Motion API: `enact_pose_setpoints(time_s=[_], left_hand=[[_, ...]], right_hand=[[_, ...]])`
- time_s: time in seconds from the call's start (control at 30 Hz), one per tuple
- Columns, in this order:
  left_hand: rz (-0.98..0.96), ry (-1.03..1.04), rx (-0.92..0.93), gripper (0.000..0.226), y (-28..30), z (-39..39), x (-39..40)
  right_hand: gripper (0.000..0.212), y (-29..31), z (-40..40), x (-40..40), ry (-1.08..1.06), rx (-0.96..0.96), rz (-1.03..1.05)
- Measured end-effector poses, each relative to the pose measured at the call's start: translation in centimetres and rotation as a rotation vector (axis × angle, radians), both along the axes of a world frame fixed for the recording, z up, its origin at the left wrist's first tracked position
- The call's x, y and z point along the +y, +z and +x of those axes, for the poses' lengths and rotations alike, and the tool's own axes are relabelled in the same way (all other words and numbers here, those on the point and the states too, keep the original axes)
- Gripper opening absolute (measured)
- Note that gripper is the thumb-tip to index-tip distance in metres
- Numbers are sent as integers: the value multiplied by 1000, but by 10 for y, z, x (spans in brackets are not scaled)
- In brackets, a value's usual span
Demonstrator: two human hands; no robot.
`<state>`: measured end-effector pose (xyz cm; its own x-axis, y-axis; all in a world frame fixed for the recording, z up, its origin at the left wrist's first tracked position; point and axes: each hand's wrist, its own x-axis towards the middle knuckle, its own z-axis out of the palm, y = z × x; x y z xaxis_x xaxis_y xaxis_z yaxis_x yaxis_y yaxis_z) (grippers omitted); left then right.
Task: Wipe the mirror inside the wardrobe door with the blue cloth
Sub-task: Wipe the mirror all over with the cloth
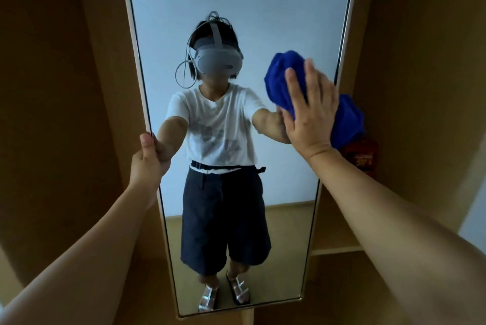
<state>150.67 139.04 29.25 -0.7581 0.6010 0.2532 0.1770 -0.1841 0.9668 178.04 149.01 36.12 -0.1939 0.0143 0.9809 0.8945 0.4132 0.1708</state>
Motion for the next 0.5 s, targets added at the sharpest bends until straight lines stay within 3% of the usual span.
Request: enact_pose_setpoints(time_s=[0.27, 0.5], left_hand=[[7, 47, -36, 53, -4, -3, 7], [-35, 3, -57, 61, -25, -4, 4]], right_hand=[[60, -80, -4, 8, 13, 234, -77], [67, -171, -2, 7, 48, 25, -107]])
